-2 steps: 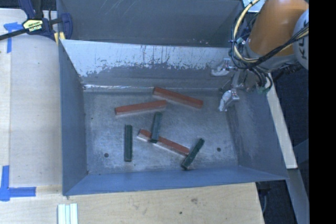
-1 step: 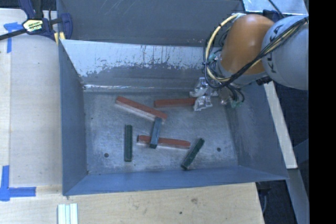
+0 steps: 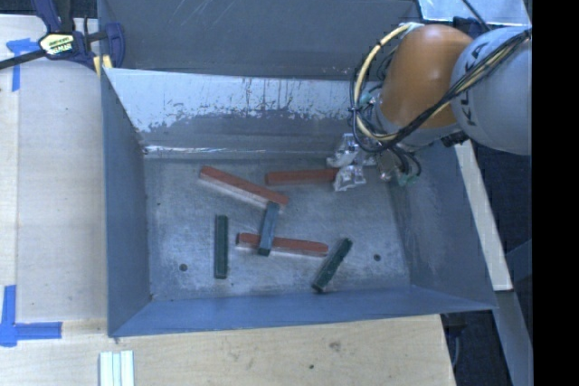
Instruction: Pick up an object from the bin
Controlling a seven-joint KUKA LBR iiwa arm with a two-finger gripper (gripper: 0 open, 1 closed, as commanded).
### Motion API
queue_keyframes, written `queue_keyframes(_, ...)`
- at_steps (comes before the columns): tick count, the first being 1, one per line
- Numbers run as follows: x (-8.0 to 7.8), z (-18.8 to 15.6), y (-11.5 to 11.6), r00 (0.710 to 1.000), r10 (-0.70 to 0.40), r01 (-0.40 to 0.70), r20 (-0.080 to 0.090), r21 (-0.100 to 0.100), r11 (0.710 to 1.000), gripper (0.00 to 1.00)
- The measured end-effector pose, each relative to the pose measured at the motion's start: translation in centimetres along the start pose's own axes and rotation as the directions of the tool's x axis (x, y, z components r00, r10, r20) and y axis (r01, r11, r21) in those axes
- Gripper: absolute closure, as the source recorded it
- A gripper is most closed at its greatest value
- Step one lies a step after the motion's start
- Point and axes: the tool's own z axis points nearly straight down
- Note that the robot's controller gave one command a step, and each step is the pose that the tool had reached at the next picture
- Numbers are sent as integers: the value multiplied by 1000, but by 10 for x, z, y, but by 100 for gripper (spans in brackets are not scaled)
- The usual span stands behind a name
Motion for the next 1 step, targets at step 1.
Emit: queue_keyframes(1, 9, -134, -15, 979, -201, 201, -18, -6, 980, 100)
